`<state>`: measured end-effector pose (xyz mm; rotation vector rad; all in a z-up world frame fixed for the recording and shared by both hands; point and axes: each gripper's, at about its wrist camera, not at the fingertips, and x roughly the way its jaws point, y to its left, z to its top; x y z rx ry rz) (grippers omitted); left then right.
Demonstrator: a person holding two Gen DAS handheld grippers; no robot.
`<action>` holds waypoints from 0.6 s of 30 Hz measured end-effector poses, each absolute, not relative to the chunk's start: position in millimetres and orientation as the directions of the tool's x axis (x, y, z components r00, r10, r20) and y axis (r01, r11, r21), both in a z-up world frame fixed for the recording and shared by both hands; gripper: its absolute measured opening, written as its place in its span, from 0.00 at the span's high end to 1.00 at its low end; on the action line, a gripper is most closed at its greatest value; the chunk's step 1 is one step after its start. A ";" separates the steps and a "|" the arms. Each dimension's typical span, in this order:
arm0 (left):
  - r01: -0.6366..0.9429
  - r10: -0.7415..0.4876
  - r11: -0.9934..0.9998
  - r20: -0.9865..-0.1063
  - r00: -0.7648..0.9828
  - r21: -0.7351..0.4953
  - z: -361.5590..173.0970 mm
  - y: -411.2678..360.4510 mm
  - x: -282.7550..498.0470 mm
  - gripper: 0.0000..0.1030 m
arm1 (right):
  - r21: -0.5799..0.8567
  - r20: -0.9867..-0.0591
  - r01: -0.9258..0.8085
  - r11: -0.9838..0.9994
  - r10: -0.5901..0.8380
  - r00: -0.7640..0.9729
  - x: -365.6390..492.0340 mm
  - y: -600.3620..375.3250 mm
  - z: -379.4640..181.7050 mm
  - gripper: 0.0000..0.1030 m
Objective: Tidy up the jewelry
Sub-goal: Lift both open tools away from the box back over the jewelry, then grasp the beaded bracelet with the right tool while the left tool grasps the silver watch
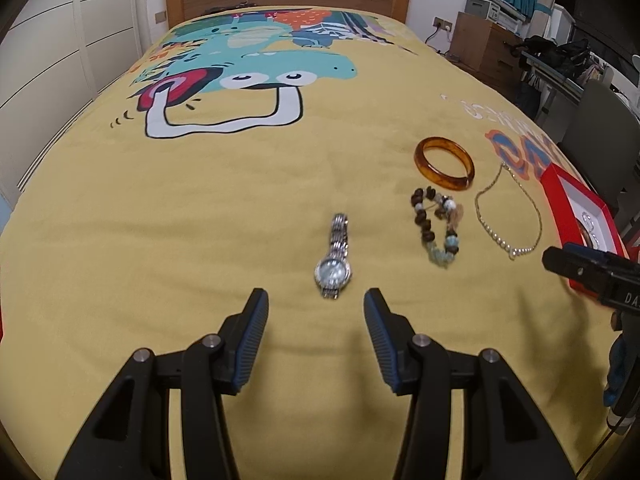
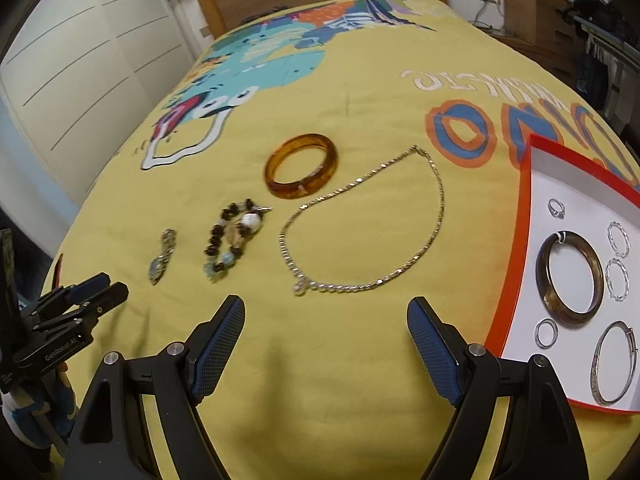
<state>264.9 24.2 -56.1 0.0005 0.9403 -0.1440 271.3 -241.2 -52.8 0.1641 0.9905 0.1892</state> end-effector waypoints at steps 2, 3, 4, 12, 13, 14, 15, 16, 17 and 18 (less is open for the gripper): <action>0.127 -0.128 0.990 -0.804 0.581 -0.066 -57.2 23.4 268.7 0.54 | 0.224 -0.812 -0.084 0.971 0.234 0.535 274.0 -241.0 -54.4 0.20; 0.129 -0.131 0.989 -0.803 0.582 -0.068 -57.8 22.9 270.8 0.54 | 0.226 -0.811 -0.091 0.970 0.239 0.535 275.1 -239.5 -54.7 0.20; 0.132 -0.135 0.989 -0.802 0.582 -0.070 -58.6 22.3 273.0 0.54 | 0.226 -0.809 -0.099 0.969 0.243 0.535 275.8 -238.5 -54.8 0.20; 0.146 -0.160 0.985 -0.823 0.546 -0.095 -77.0 20.8 301.5 0.54 | 0.265 -0.772 -0.229 0.937 0.349 0.531 292.3 -201.5 -49.1 0.38; 0.144 -0.167 0.984 -0.826 0.539 -0.105 -79.9 21.9 305.0 0.54 | 0.266 -0.772 -0.234 0.935 0.352 0.529 295.1 -197.8 -49.6 0.40; 0.144 -0.176 0.983 -0.827 0.533 -0.116 -82.2 23.7 308.2 0.54 | 0.275 -0.771 -0.242 0.930 0.364 0.523 300.5 -193.0 -50.8 0.42; 0.145 -0.182 0.982 -0.828 0.530 -0.123 -84.2 24.8 311.2 0.54 | 0.284 -0.768 -0.247 0.926 0.374 0.519 304.2 -189.9 -51.9 0.44; 0.150 -0.187 0.981 -0.828 0.529 -0.125 -85.8 25.3 313.8 0.54 | 0.289 -0.768 -0.251 0.924 0.381 0.516 307.0 -187.5 -52.9 0.45; 0.156 -0.192 0.980 -0.828 0.527 -0.128 -87.2 25.6 315.7 0.54 | 0.295 -0.768 -0.258 0.920 0.388 0.509 311.9 -183.8 -54.7 0.46; 0.160 -0.197 0.978 -0.830 0.522 -0.131 -89.1 26.3 318.5 0.54 | 0.298 -0.769 -0.263 0.918 0.394 0.503 315.9 -180.2 -56.4 0.46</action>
